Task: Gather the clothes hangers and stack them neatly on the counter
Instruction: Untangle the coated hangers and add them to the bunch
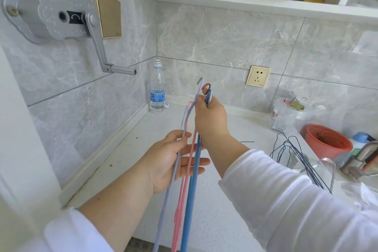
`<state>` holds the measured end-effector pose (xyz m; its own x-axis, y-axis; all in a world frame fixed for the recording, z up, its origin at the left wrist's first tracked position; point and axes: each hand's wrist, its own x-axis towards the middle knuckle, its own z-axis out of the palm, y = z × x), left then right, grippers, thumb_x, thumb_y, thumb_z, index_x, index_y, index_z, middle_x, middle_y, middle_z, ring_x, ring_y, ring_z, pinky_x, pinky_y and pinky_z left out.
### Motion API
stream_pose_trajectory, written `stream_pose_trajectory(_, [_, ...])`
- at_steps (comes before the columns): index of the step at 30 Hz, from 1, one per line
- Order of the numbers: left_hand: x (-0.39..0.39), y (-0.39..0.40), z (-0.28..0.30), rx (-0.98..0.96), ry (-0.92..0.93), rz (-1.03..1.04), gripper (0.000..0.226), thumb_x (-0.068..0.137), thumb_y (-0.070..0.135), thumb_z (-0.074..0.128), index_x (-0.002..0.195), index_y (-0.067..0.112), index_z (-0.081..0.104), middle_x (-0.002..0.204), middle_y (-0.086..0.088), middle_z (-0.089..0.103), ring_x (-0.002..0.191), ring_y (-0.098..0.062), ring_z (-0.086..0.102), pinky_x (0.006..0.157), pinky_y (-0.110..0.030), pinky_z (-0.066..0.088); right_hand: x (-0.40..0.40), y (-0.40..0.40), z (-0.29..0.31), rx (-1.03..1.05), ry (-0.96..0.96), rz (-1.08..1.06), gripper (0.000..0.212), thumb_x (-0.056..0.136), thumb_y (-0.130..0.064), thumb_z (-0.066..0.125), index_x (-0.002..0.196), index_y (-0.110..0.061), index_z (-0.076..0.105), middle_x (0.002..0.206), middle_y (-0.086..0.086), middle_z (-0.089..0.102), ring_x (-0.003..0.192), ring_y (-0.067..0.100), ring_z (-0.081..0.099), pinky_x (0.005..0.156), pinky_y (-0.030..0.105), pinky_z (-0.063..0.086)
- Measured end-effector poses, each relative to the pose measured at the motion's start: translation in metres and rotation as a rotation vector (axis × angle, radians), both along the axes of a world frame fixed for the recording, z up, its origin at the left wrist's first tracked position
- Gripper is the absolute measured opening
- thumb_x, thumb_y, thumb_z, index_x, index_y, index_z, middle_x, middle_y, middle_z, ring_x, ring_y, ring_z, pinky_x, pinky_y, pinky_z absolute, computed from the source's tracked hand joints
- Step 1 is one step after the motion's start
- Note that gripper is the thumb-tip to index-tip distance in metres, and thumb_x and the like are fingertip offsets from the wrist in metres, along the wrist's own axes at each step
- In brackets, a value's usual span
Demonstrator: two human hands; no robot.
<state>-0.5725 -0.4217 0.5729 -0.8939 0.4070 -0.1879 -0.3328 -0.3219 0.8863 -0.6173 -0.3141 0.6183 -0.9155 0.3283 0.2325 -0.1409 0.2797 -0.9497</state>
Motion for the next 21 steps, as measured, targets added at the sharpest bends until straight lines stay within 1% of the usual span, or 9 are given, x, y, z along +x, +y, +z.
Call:
stream_pose_trajectory(2, [0.002,0.005,0.0,-0.096,0.027,0.007,0.018,0.098,0.019,0.041,0.107,0.013,0.055,0.097,-0.01,0.074,0.081,-0.038,0.072,0.07,-0.045,0.06,0.002,0.0,0.001,-0.064,-0.03,0.042,0.025,0.096,-0.023,0.039,0.102,-0.013,0.061,0.067,-0.006,0.05,0.056,0.01,0.045,0.048,0.019,0.038])
stream_pose_trajectory(5, [0.003,0.011,-0.001,-0.195,0.029,0.03,0.019,0.096,0.016,0.044,0.112,0.008,0.052,0.103,-0.011,0.071,0.07,-0.036,0.071,0.067,-0.044,0.061,0.008,0.0,0.003,-0.117,-0.048,0.125,0.034,0.094,-0.015,0.043,0.125,-0.015,0.057,0.095,-0.011,0.065,0.069,0.002,0.053,0.05,0.007,0.04])
stream_pose_trajectory(8, [0.001,0.011,-0.003,-0.281,0.025,0.008,0.02,0.096,0.021,0.043,0.107,0.008,0.053,0.101,-0.009,0.071,0.066,-0.034,0.069,0.07,-0.044,0.059,0.012,0.001,0.006,-0.04,-0.062,0.086,0.034,0.088,-0.013,0.055,0.119,0.002,0.056,0.091,0.013,0.066,0.079,0.028,0.06,0.063,0.026,0.047])
stream_pose_trajectory(10, [-0.002,0.01,-0.004,-0.311,0.016,-0.028,0.025,0.095,0.027,0.048,0.107,0.008,0.058,0.098,-0.01,0.073,0.067,-0.033,0.069,0.072,-0.044,0.059,0.011,0.0,0.005,-0.045,-0.086,0.08,0.039,0.085,-0.013,0.061,0.117,0.006,0.054,0.081,0.019,0.056,0.064,0.029,0.05,0.063,0.035,0.043])
stream_pose_trajectory(12, [-0.005,0.009,-0.004,-0.329,0.018,-0.059,0.03,0.091,0.031,0.056,0.107,0.007,0.062,0.095,-0.01,0.075,0.069,-0.032,0.07,0.072,-0.042,0.06,0.009,0.0,0.005,-0.04,-0.109,0.091,0.036,0.084,-0.015,0.063,0.115,0.003,0.057,0.071,0.011,0.05,0.055,0.019,0.039,0.061,0.033,0.039])
stream_pose_trajectory(15, [-0.011,0.012,-0.005,-0.319,0.018,-0.034,0.022,0.086,0.02,0.063,0.1,0.002,0.063,0.075,-0.008,0.076,0.066,-0.029,0.07,0.077,-0.044,0.059,0.009,0.001,0.005,-0.018,-0.117,0.104,0.027,0.085,-0.016,0.06,0.109,-0.002,0.063,0.066,0.007,0.048,0.059,0.02,0.04,0.064,0.031,0.039])
stream_pose_trajectory(17, [-0.013,0.016,-0.007,-0.316,-0.01,-0.018,0.021,0.085,0.014,0.064,0.1,-0.001,0.063,0.069,-0.008,0.075,0.059,-0.025,0.069,0.069,-0.041,0.06,0.014,0.005,0.005,0.015,-0.147,0.134,0.016,0.085,-0.017,0.06,0.086,-0.002,0.066,0.064,0.008,0.044,0.061,0.02,0.039,0.062,0.029,0.036])
stream_pose_trajectory(19, [-0.013,0.022,-0.011,-0.31,-0.022,-0.042,0.019,0.087,0.013,0.062,0.1,-0.001,0.063,0.069,-0.008,0.073,0.055,-0.022,0.067,0.058,-0.034,0.058,0.024,0.016,0.003,0.069,-0.19,0.168,0.027,0.083,-0.03,0.064,0.066,-0.011,0.057,0.061,0.004,0.044,0.057,0.018,0.041,0.057,0.027,0.036])
stream_pose_trajectory(21, [-0.013,0.026,-0.013,-0.291,-0.011,-0.041,0.014,0.089,0.014,0.058,0.092,0.002,0.064,0.069,-0.007,0.072,0.052,-0.02,0.066,0.054,-0.031,0.056,0.028,0.033,0.0,0.11,-0.242,0.173,0.046,0.081,-0.047,0.063,0.083,-0.001,0.064,0.079,0.014,0.063,0.076,0.029,0.059,0.071,0.028,0.047])
